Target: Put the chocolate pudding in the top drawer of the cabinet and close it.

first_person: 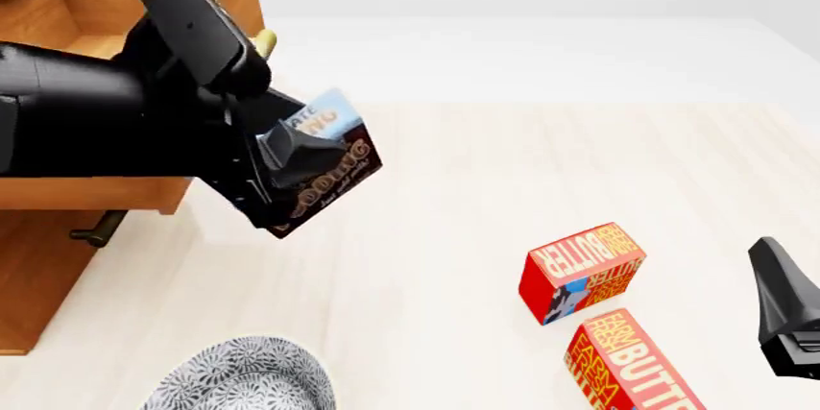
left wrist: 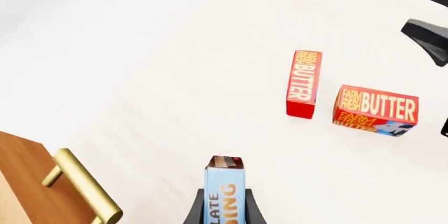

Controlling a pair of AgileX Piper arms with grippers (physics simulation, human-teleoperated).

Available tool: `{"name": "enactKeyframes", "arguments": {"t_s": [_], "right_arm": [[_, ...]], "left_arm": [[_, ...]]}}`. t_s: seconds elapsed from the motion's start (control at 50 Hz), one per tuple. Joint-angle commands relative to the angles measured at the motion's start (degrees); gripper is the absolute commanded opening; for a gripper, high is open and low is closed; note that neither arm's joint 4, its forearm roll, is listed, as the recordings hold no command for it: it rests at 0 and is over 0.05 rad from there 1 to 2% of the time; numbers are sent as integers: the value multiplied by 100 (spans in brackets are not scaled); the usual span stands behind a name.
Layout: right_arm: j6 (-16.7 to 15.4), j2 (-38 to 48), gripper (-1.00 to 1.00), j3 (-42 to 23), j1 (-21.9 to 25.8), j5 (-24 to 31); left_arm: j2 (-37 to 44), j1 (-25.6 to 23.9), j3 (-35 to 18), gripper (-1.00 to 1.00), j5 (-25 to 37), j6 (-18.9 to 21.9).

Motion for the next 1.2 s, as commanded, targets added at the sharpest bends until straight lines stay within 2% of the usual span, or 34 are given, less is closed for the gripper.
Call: {"name": "enactKeyframes", "arguments": {"t_s": [0.02,0.12,0.28,0.34,0.46,0.48,0.62,0.86,0.96,1.0,1.02,1.12,1.2], "right_arm": [[1,-6,100,5,-4,2],[1,-7,100,5,-4,2],[0,-6,100,5,-4,2],[1,-6,100,5,-4,3],[0,-6,100,5,-4,3],[-1,-6,100,5,-3,2],[1,-6,100,5,-3,3],[-2,-7,100,5,-3,2],[0,-6,100,5,-3,2],[0,-6,100,5,-3,3],[-1,-6,100,5,-2,2],[-1,-7,100,5,-3,2],[1,-6,100,5,-2,3]], "left_arm": [[-407,57,-143,-100,306,180],[-681,213,-163,-100,475,526],[-832,330,-489,-100,790,694],[-1037,470,-439,-100,787,1007],[-1043,531,-638,-100,924,1068],[-1154,628,-630,-100,942,1195],[-1392,842,-817,-100,1269,1397],[-1299,1017,-1688,-100,1763,1277],[-1457,1284,-1923,-100,1881,1422],[-1283,1213,-2154,-100,2006,1312],[-1358,1365,-2270,-100,2044,1369],[-1158,1399,-2714,-100,2259,1278],[-1098,1487,-2829,-100,2338,1239]]}}
